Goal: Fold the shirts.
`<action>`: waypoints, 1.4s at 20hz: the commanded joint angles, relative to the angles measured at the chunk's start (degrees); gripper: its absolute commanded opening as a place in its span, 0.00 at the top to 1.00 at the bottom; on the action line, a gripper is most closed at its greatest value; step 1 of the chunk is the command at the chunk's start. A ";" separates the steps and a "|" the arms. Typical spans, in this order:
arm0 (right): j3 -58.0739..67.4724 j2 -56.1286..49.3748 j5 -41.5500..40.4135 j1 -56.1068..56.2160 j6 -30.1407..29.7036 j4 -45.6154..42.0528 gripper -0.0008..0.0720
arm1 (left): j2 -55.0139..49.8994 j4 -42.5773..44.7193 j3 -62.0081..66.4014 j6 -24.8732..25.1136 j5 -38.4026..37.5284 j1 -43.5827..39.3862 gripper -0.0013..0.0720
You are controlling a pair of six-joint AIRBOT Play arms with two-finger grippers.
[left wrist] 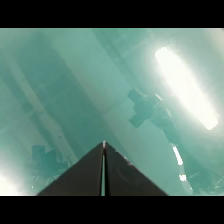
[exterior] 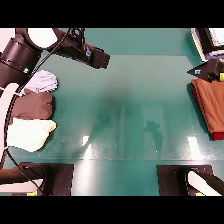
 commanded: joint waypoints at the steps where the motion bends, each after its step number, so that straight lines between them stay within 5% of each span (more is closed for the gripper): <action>1: 0.02 0.04 -0.17 0.26 -0.07 -0.15 0.97 | -0.02 0.02 0.00 0.00 0.00 -0.02 0.95; 17: 0.00 0.04 -0.02 0.26 -0.07 -0.15 0.97 | -0.02 -0.26 0.00 0.50 3.19 0.17 0.95; 18: 0.00 0.04 0.00 0.26 -0.07 -0.15 0.97 | -0.02 4.39 0.00 0.42 2.95 0.15 0.69; 19: 0.00 0.04 0.00 0.26 -0.07 -0.13 0.97 | -0.02 10.80 0.00 0.09 1.81 0.17 0.23; 23: 0.00 0.04 0.00 0.26 -0.07 -0.09 0.97 | -0.48 38.82 -0.02 -7.04 -1.62 3.61 0.19; 28: 0.00 0.04 -0.02 0.26 -0.04 -0.11 0.97 | -5.53 38.80 -1.79 -12.26 -3.48 19.69 0.19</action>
